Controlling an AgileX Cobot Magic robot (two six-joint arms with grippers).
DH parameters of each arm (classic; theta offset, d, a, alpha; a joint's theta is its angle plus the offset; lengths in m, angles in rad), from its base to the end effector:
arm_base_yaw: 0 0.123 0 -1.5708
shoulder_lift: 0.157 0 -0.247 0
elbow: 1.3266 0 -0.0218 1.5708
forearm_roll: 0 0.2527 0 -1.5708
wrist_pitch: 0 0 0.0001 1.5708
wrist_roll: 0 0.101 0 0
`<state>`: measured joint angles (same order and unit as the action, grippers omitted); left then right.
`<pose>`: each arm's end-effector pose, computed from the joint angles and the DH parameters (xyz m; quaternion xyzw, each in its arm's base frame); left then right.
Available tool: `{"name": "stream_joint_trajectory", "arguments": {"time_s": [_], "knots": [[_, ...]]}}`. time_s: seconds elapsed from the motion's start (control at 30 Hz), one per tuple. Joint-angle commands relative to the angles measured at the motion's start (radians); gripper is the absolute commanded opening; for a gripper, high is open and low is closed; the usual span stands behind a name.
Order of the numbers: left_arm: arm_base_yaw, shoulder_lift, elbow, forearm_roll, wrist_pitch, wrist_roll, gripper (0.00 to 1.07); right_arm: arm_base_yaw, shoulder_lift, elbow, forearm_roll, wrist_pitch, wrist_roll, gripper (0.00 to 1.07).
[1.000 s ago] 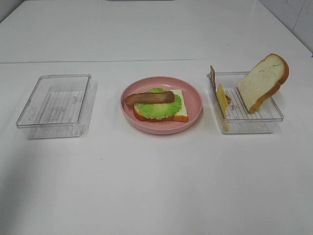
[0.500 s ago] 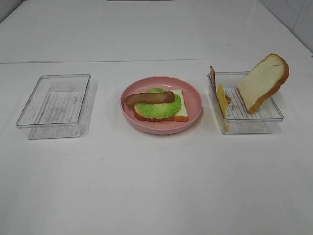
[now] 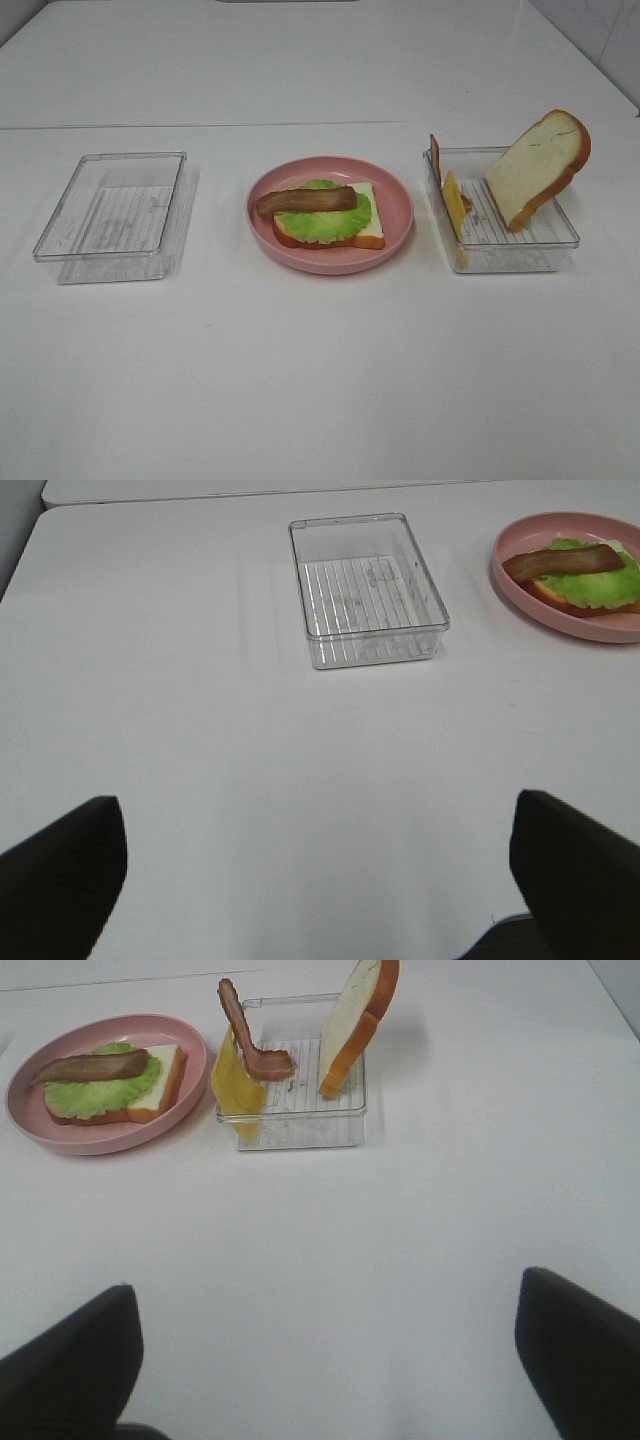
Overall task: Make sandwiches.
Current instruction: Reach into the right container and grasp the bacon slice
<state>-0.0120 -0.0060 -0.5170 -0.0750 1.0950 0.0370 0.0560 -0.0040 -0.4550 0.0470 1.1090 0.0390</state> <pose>0.0395 -0.0072 0.2759 0.0235 0.8552 -0.0310 0.5168 0.0455 0.0068 0.2566 -0.0084 0.8754 0.0464 0.4811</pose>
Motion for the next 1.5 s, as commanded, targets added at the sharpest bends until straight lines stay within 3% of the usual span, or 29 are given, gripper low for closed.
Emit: {"name": "stream_joint_trajectory", "arguments": {"time_s": [0.03, 0.23, 0.47, 0.67, 0.77, 0.8, 0.9, 0.97, 1.07, 1.1, 1.17, 1.23, 1.27, 1.33, 1.37, 1.43, 1.5], "knots": [[-0.002, -0.002, 0.002, -0.004, -0.019, -0.005, 0.98, -0.003, -0.004, 0.003, -0.004, -0.010, -0.005, 0.94], [0.005, -0.018, 0.002, -0.007, -0.020, -0.005, 0.98, -0.003, 0.011, 0.003, -0.005, -0.010, -0.005, 0.94], [0.135, -0.018, 0.002, -0.009, -0.020, -0.005, 0.98, -0.003, 0.064, 0.003, -0.006, -0.010, -0.004, 0.94], [0.136, -0.018, 0.002, -0.009, -0.020, -0.005, 0.98, -0.003, 0.121, -0.005, -0.005, -0.021, -0.005, 0.94], [0.136, -0.018, 0.002, -0.009, -0.020, -0.005, 0.98, -0.003, 0.224, -0.042, -0.006, -0.054, -0.007, 0.92], [0.136, -0.018, 0.002, -0.009, -0.020, -0.005, 0.98, -0.003, 0.350, -0.093, -0.006, -0.066, -0.005, 0.92], [0.136, -0.018, 0.002, -0.009, -0.020, -0.005, 0.98, -0.003, 0.424, -0.125, -0.006, -0.066, -0.004, 0.92], [0.136, -0.018, 0.002, -0.009, -0.020, -0.005, 0.98, -0.003, 0.694, -0.252, -0.004, -0.060, -0.004, 0.91], [0.136, -0.018, 0.002, -0.009, -0.020, -0.005, 0.98, -0.003, 0.764, -0.286, -0.004, -0.065, -0.005, 0.91], [0.136, -0.018, 0.002, -0.009, -0.020, -0.005, 0.98, -0.003, 0.895, -0.349, -0.004, -0.074, -0.005, 0.91], [0.136, -0.018, 0.002, -0.009, -0.020, -0.005, 0.98, -0.003, 0.958, -0.388, -0.004, -0.075, -0.006, 0.91], [0.136, -0.018, 0.002, -0.009, -0.020, -0.005, 0.98, -0.003, 1.170, -0.556, 0.021, -0.064, -0.046, 0.91], [0.136, -0.018, 0.002, -0.009, -0.020, -0.005, 0.98, -0.003, 1.170, -0.556, 0.021, -0.064, -0.046, 0.91], [0.136, -0.018, 0.002, -0.009, -0.020, -0.005, 0.98, -0.003, 1.310, -0.688, 0.046, -0.051, -0.068, 0.91], [0.136, -0.018, 0.002, -0.009, -0.020, -0.005, 0.98, -0.003, 1.310, -0.688, 0.046, -0.051, -0.068, 0.91], [0.136, -0.018, 0.002, -0.009, -0.020, -0.005, 0.98, -0.003, 1.455, -0.827, 0.078, -0.025, -0.111, 0.91], [0.136, -0.018, 0.002, -0.009, -0.020, -0.005, 0.98, -0.003, 1.493, -0.863, 0.087, -0.016, -0.124, 0.91]]}}
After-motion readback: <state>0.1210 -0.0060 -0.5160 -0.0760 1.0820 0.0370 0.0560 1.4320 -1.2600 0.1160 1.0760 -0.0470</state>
